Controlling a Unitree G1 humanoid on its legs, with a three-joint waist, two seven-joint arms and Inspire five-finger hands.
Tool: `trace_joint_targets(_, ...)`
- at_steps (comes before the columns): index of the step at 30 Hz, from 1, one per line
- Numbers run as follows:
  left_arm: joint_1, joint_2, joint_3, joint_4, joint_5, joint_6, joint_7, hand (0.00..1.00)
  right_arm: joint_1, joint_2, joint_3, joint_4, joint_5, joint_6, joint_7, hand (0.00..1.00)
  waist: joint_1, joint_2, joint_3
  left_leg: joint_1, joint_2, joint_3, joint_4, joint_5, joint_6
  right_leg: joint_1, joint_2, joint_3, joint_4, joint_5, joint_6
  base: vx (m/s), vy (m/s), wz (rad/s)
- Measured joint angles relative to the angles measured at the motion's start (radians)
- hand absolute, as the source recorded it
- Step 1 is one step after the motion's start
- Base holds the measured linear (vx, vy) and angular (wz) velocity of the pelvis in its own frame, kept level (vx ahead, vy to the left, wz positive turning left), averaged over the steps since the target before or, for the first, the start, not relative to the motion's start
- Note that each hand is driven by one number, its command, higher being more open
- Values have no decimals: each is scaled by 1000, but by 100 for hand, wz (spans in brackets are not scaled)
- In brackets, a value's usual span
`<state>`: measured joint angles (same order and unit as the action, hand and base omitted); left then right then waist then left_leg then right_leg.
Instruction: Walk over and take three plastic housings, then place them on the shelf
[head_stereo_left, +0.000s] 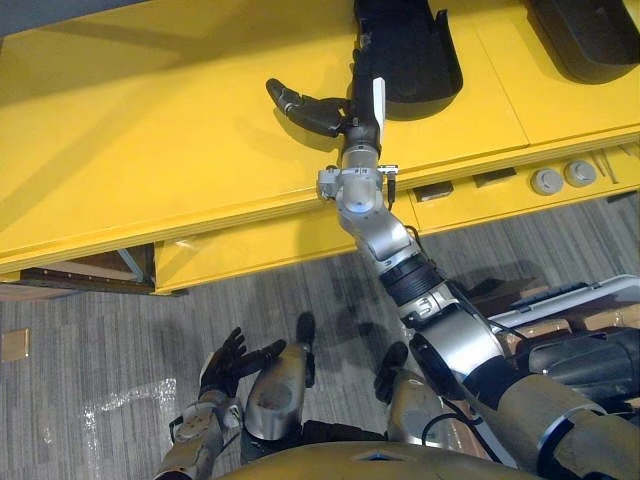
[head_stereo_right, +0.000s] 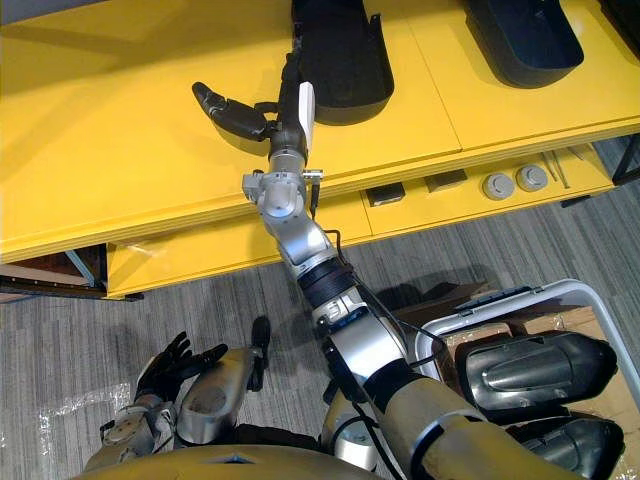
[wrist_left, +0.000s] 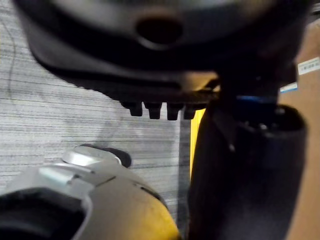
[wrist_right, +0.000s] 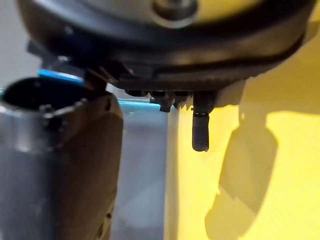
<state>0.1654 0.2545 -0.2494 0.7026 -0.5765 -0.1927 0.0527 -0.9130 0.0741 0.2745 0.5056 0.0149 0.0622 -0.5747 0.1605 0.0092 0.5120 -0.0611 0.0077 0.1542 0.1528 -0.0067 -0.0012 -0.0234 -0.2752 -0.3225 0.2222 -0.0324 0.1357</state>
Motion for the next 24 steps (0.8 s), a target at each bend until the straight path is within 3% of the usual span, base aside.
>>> trace_joint_targets(8, 0, 1, 24, 21, 5, 3, -11, 100, 5, 0, 4, 0, 0, 38, 7, 100, -1, -29, -23, 3, 0, 1, -1, 0, 0, 9, 7, -1, -19, 7, 1, 0, 0, 0)
trace_joint_targets(24, 6, 2, 29, 49, 73, 25, -18, 100, 66, -13, 3, 2, 0, 84, 46, 100, -3, -40, -96, 19, 1, 3, -18, 1, 1, 40, 19, -5, -70, 29, 1, -2, 0, 0)
